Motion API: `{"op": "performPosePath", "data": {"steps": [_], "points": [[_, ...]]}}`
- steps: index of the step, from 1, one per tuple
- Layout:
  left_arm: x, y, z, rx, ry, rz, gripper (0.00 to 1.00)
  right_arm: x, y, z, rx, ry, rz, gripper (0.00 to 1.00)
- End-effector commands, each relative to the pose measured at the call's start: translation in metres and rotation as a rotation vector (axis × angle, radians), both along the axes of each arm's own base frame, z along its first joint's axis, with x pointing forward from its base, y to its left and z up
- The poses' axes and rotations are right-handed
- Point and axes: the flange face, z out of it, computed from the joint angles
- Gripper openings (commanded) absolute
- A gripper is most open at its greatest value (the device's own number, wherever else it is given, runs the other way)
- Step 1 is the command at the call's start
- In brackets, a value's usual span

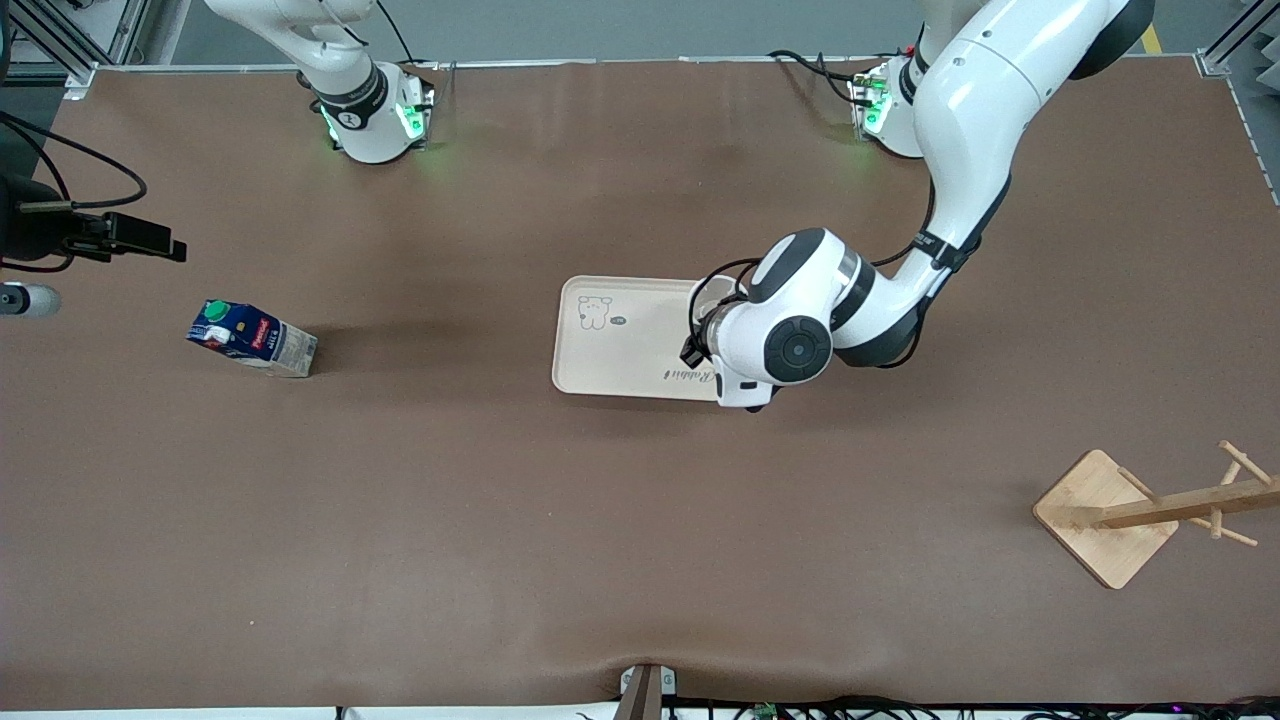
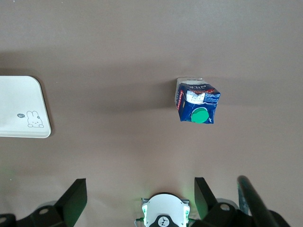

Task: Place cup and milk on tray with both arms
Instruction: 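Carry the held mug over the white tray with the left gripper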

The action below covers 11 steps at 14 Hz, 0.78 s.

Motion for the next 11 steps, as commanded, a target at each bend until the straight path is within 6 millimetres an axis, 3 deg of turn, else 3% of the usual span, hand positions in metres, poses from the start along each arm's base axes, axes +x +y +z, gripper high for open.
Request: {"op": "performPosePath", "data": {"steps": [1,3,11], "points": [[0.001,-0.013,-0.011,-0.036,-0.034,-0.048,0.0,0.002,-0.002,0.001,-0.002,-0.001,-0.013,1.0],[-0.007,-0.024,-0.024,-0.041,-0.034,-0.072,0.0,0.002,-0.002,0.001,-0.002,-0.001,-0.013,1.0],[-0.006,-0.023,-0.046,-0.028,-0.058,-0.101,0.0,0.004,-0.004,-0.004,-0.004,0.007,-0.016,1.0]]}}
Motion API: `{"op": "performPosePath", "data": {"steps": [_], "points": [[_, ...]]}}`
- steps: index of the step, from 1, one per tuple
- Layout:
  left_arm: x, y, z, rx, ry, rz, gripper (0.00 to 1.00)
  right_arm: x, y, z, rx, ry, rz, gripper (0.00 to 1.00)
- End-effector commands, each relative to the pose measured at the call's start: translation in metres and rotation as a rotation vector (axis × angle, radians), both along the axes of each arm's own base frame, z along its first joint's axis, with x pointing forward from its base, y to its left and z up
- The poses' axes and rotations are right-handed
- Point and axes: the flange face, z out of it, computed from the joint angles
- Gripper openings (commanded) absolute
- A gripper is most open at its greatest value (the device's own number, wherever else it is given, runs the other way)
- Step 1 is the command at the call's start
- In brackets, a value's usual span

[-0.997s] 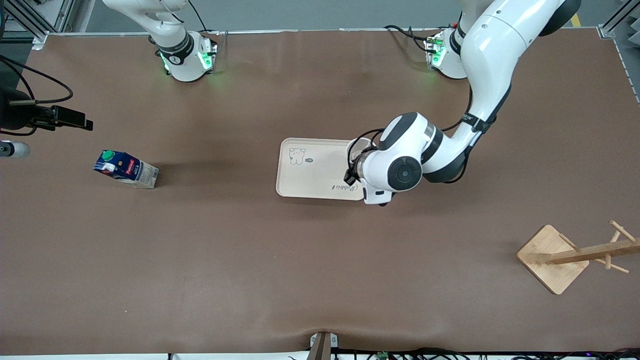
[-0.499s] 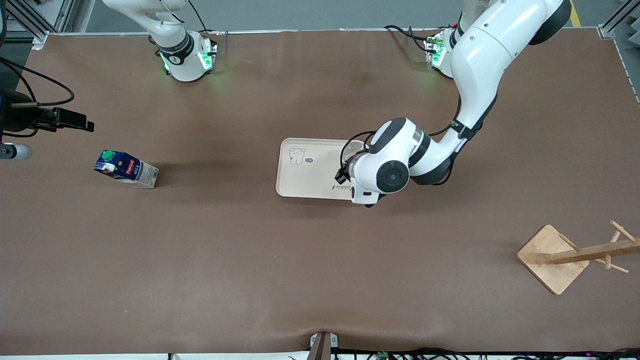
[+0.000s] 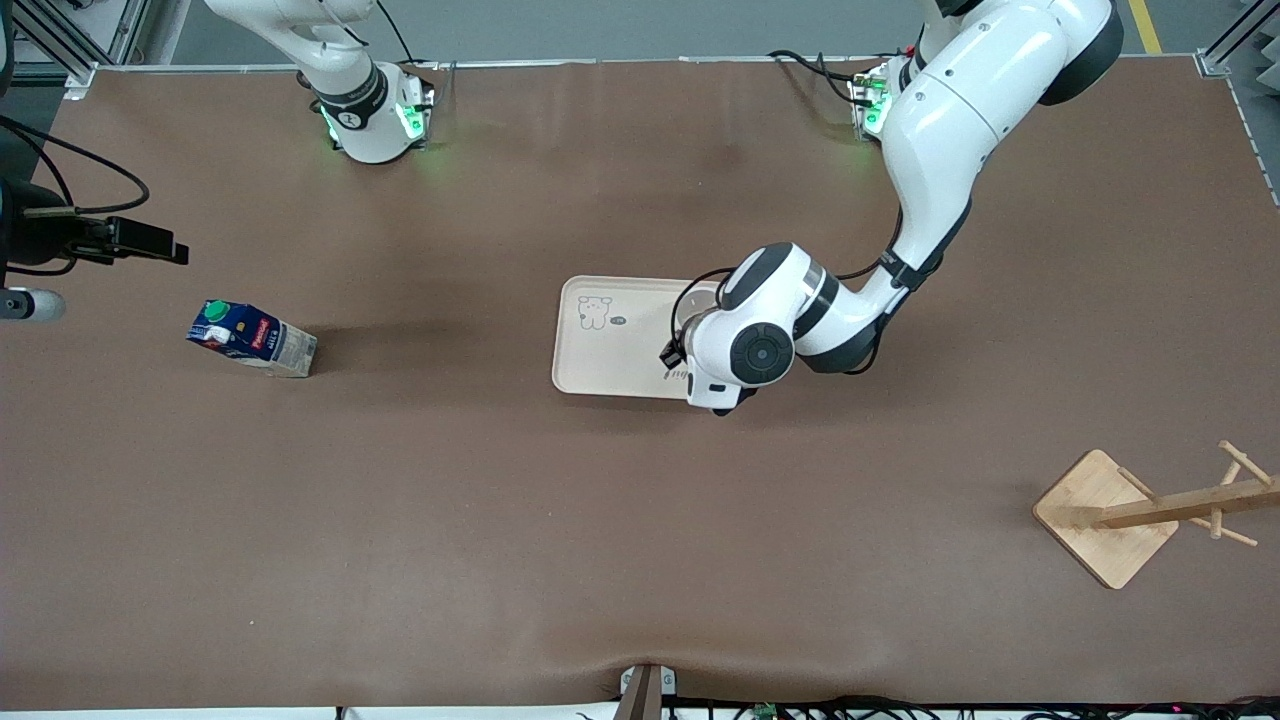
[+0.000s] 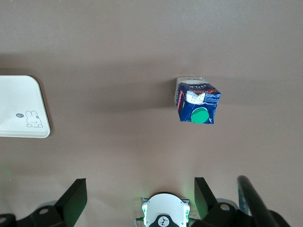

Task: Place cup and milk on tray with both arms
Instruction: 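Lower the mug onto the tray and open the left gripper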

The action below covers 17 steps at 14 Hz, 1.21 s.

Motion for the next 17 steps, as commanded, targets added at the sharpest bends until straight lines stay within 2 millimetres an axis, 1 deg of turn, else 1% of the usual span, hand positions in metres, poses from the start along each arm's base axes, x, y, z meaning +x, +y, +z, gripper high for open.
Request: {"op": "performPosePath", "data": {"steps": [1,2,3,4,6,7,8,9,11,12,14,15,16,17], "points": [[0.006,0.0,0.0,0.011,-0.017,0.008,0.3,0.002,-0.002,0.0,-0.002,-0.001,-0.013,1.0],[0.011,0.006,0.0,0.02,-0.023,0.021,0.6,0.002,-0.002,0.0,-0.004,0.0,-0.013,1.0],[0.012,0.008,0.001,0.023,-0.026,0.02,1.0,0.002,-0.004,0.0,-0.004,0.001,-0.016,1.0],[0.015,0.008,0.006,0.022,-0.036,0.022,1.0,0.003,-0.003,-0.001,-0.004,0.003,-0.014,1.0],[0.022,0.014,0.021,0.015,-0.06,0.032,1.0,0.003,-0.004,-0.001,-0.005,0.003,-0.014,1.0],[0.027,0.016,0.034,0.012,-0.076,0.034,1.0,0.004,-0.006,-0.003,-0.011,0.005,-0.016,1.0],[0.037,0.021,0.052,0.003,-0.103,0.046,1.0,0.005,-0.007,-0.006,-0.012,0.011,-0.017,1.0],[0.045,0.03,0.073,0.01,-0.128,0.044,1.0,0.005,-0.01,-0.007,-0.014,0.014,-0.023,1.0],[0.061,0.056,0.108,0.089,-0.221,-0.012,1.0,0.006,-0.012,-0.01,-0.015,0.019,-0.026,1.0],[0.068,0.068,0.12,0.103,-0.246,-0.043,1.0,0.006,-0.013,-0.01,-0.015,0.018,-0.028,1.0],[0.082,0.102,0.149,0.092,-0.274,-0.114,1.0,0.006,-0.012,-0.01,-0.017,0.019,-0.026,1.0],[0.091,0.127,0.163,0.085,-0.289,-0.142,1.0,0.006,-0.012,-0.01,-0.017,0.019,-0.026,1.0],[0.098,0.155,0.184,0.083,-0.314,-0.176,1.0,0.006,-0.013,-0.01,-0.017,0.018,-0.028,1.0],[0.102,0.178,0.203,0.08,-0.33,-0.218,1.0,0.007,-0.012,-0.012,-0.017,0.022,-0.026,1.0]]}}
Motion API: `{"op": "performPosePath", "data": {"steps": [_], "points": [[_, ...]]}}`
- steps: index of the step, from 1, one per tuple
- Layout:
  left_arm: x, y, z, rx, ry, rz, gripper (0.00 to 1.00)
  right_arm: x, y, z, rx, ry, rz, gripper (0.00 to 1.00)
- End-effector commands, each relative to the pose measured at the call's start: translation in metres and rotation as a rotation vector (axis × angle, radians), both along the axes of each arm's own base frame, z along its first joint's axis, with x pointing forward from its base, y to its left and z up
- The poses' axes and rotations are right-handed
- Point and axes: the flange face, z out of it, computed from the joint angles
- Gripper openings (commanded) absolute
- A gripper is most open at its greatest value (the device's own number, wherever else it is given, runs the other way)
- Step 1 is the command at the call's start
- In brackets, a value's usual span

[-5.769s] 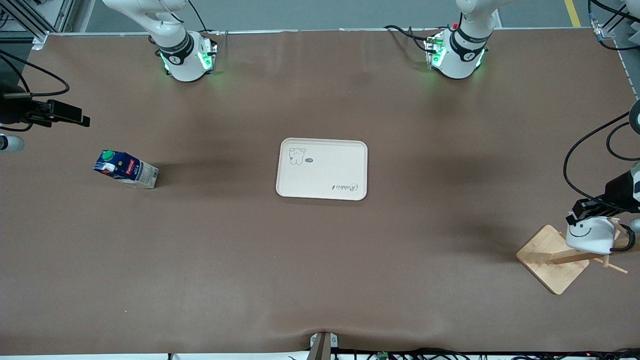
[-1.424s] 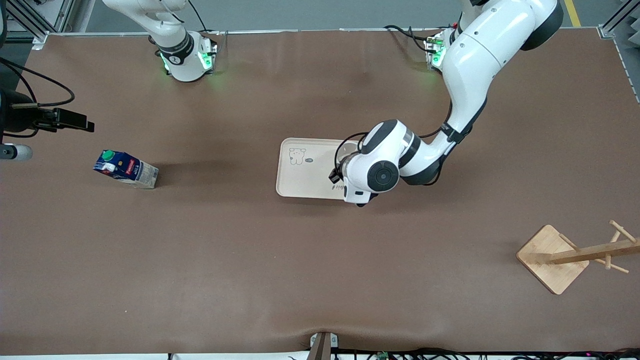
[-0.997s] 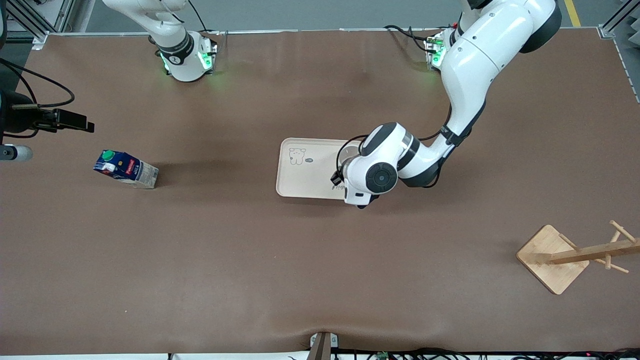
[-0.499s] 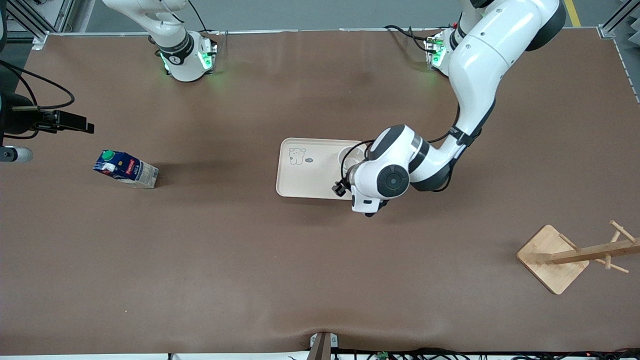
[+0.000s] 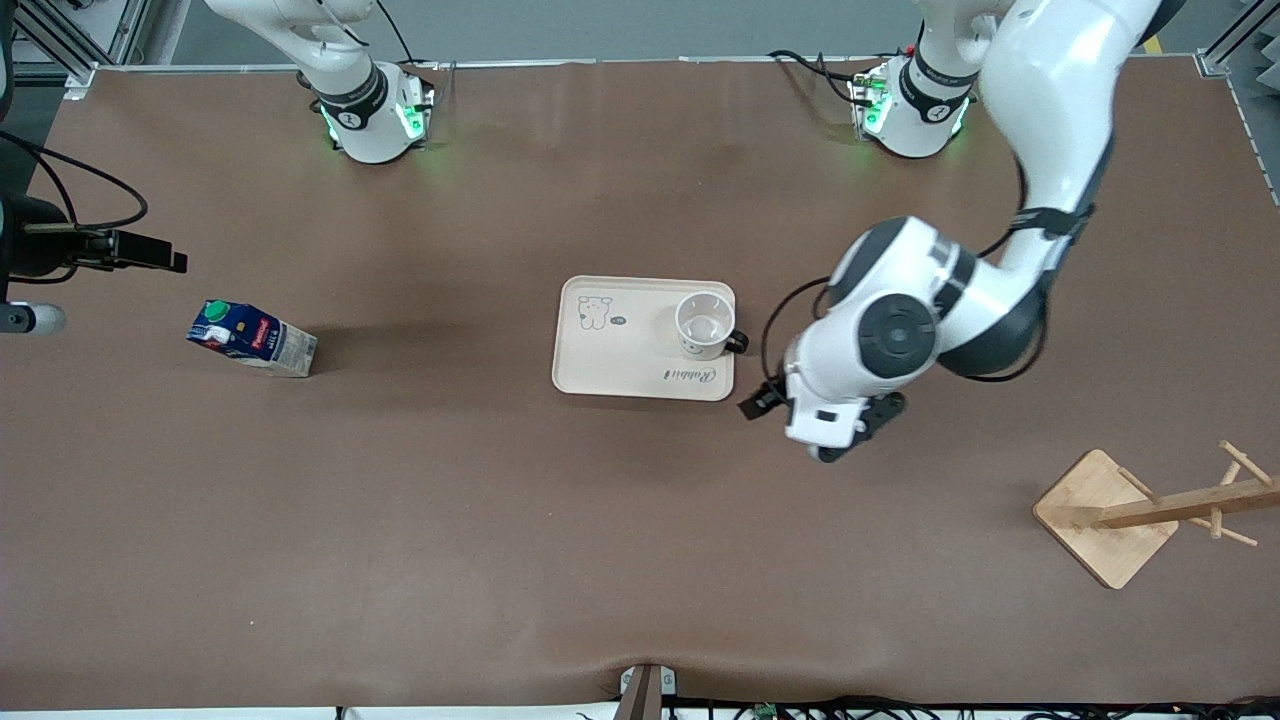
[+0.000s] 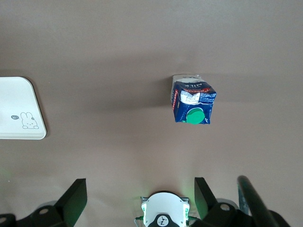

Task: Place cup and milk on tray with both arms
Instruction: 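Lower the mug onto the tray and open the left gripper, then withdraw the left gripper while the right gripper reaches the milk carton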

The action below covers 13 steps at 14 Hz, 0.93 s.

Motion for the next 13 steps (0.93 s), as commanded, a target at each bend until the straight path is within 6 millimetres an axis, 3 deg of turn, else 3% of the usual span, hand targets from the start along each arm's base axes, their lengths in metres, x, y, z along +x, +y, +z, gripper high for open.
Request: {"op": "performPosePath", "data": {"steps": [1,3,4,7,8,10,13], "points": [[0.007,0.066,0.045,0.026,-0.03,-0.107,1.0,0.001,-0.003,0.002,-0.017,-0.002,-0.009,1.0],[0.019,0.114,0.046,0.048,-0.028,-0.18,1.0,0.004,-0.003,-0.003,-0.015,0.002,-0.009,1.0],[0.021,0.128,0.057,0.097,-0.062,-0.233,1.0,0.004,-0.003,-0.002,-0.014,0.0,-0.009,1.0],[0.025,0.146,0.076,0.269,-0.127,-0.408,1.0,0.008,-0.004,0.007,-0.022,-0.025,-0.006,1.0],[0.022,0.147,0.088,0.274,-0.141,-0.424,1.0,0.009,-0.003,0.006,-0.021,-0.025,-0.006,1.0],[0.023,0.168,0.097,0.278,-0.14,-0.392,1.0,0.01,-0.004,0.008,-0.023,-0.03,-0.006,1.0],[0.019,0.171,0.098,0.279,-0.113,-0.411,1.0,0.012,-0.009,0.005,-0.025,-0.025,-0.015,1.0]]}}
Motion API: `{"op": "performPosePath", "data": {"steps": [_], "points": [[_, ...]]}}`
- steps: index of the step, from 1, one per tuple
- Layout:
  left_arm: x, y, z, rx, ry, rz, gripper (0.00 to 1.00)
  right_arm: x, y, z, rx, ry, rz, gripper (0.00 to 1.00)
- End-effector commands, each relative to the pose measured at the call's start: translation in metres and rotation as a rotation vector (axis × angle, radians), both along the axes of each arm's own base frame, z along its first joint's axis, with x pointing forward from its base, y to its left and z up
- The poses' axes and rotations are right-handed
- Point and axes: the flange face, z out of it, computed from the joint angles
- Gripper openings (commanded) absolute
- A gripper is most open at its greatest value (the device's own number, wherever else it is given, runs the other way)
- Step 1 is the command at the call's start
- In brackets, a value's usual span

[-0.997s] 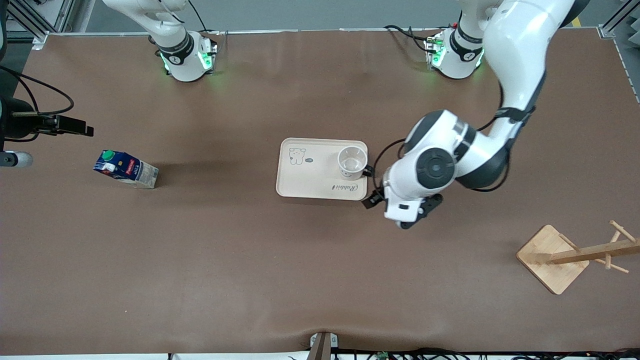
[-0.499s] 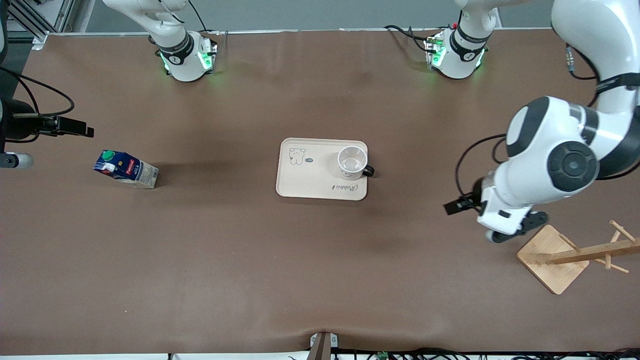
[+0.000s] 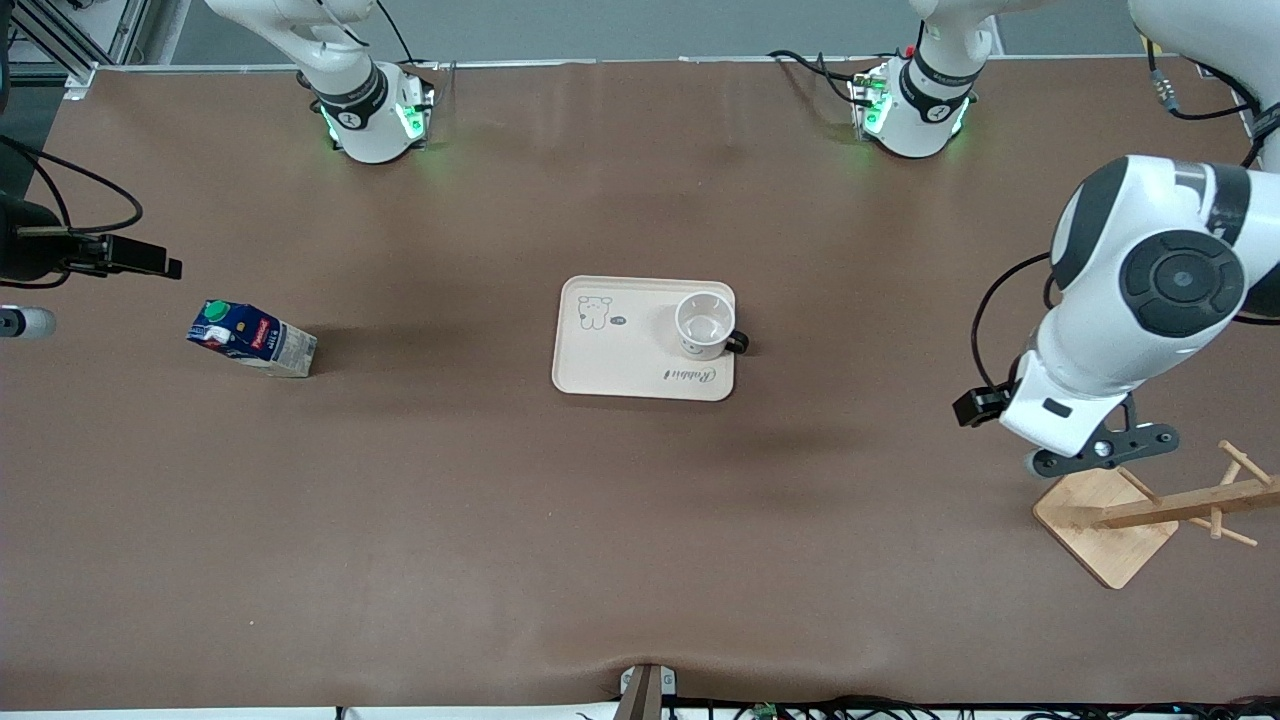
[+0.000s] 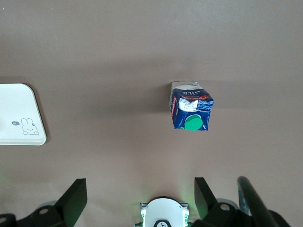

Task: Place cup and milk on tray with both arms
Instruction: 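Withdraw the left gripper while the right gripper reaches the milk carton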

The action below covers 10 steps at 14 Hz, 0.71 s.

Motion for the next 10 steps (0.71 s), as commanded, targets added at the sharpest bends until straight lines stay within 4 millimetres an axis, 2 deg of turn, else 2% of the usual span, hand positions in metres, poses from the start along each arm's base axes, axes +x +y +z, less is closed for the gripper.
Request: {"op": "performPosePath", "data": {"steps": [1,3,5,6,7,9,10], "points": [[-0.007,0.004,0.007,0.025,0.021,-0.028,1.0,0.006,-0.01,0.0,-0.016,0.002,-0.018,1.0],[-0.009,0.006,0.02,-0.019,0.043,-0.004,1.0,0.006,-0.011,-0.001,-0.016,0.004,-0.019,1.0],[-0.007,0.022,0.027,-0.051,0.048,0.024,1.0,0.007,-0.01,-0.002,-0.016,0.006,-0.019,1.0],[-0.011,0.021,0.038,-0.055,0.035,0.017,1.0,0.013,-0.01,-0.018,-0.012,0.033,-0.018,1.0],[-0.013,0.022,0.047,-0.052,0.025,0.003,1.0,0.022,-0.009,-0.047,-0.011,0.093,-0.007,1.0],[-0.019,0.022,0.057,-0.067,0.029,-0.029,1.0,0.028,-0.01,-0.057,-0.057,0.105,0.009,1.0],[-0.022,0.023,0.063,-0.069,0.032,-0.035,1.0,0.034,-0.007,-0.074,-0.057,0.122,0.012,1.0]]}}
